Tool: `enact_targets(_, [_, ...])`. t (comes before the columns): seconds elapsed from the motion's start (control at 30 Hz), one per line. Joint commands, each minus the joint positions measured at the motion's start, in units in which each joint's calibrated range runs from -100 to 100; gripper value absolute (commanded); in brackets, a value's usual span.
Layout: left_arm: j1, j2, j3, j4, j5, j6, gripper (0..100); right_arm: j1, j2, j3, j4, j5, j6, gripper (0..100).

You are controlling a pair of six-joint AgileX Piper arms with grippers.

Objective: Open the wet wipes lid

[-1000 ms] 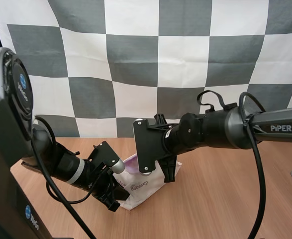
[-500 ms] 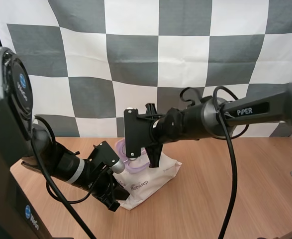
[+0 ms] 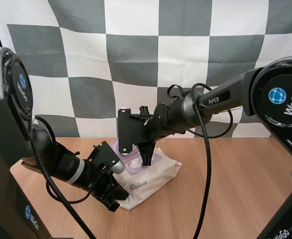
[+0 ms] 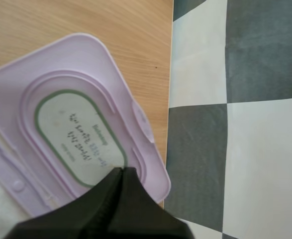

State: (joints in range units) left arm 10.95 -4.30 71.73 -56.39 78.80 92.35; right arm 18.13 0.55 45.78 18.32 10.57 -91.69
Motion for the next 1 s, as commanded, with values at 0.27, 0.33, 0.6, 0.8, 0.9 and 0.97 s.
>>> enact_targets(0.27, [-0.01, 0.0, 0.0, 0.8, -0.1, 1.0, 0, 0.0, 2.4, -3.2, 0.0, 0.1, -0.1, 0])
enact_targets(0.33, [-0.01, 0.0, 0.0, 0.8, -0.1, 1.0, 0, 0.0, 3.5, -3.9, -0.1, -0.2, -0.1, 0])
enact_targets(0.6, [-0.01, 0.0, 0.0, 0.9, -3.6, 1.0, 0, -0.5, 2.8, -4.9, 1.6, -0.7, 0.0, 0])
enact_targets(0.8, [-0.01, -0.7, 0.0, 0.6, -3.9, -4.3, 8, -1.1, 0.1, -4.9, 5.0, 2.8, 1.8, 2])
enact_targets(0.9, [-0.01, -3.3, -0.4, 0.6, -3.9, -8.5, 32, -1.1, -3.7, -4.9, 5.0, 3.3, 7.6, 64])
enact_targets(0.97, [-0.01, -6.3, -1.2, 0.8, -3.9, -11.5, 53, -1.1, -6.7, -4.9, 5.0, 1.1, 13.4, 99])
